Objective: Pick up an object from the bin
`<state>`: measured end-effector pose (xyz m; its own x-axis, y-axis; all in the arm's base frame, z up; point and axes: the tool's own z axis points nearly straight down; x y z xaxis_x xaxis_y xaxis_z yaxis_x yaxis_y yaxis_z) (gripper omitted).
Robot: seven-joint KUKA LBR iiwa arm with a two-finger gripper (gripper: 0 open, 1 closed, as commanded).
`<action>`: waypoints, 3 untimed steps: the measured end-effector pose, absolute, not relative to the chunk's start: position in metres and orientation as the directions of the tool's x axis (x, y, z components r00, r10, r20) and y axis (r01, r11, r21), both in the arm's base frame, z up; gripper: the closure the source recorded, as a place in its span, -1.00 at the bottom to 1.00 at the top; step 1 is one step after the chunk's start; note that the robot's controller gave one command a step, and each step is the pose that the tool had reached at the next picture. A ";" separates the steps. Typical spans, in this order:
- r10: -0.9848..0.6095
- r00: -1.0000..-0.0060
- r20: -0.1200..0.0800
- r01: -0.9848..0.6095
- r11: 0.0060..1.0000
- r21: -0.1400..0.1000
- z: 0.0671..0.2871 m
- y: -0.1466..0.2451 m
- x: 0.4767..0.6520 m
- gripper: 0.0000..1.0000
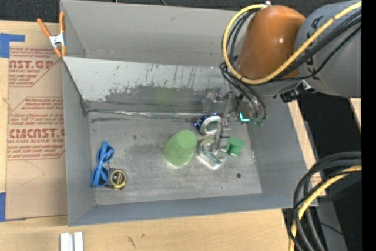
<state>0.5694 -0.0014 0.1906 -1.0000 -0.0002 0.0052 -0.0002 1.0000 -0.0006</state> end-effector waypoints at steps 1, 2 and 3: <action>-0.083 -0.997 0.003 -0.083 0.997 0.001 0.067 -0.036 0.584 -1.00; -0.278 -0.961 -0.003 -0.278 0.961 -0.004 0.078 -0.106 0.592 -1.00; -0.280 -0.960 -0.003 -0.280 0.960 0.000 0.077 -0.103 0.592 1.00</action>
Offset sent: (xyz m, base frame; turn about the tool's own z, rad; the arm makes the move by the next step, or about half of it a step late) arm 0.0152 -0.0346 -0.1206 -0.0835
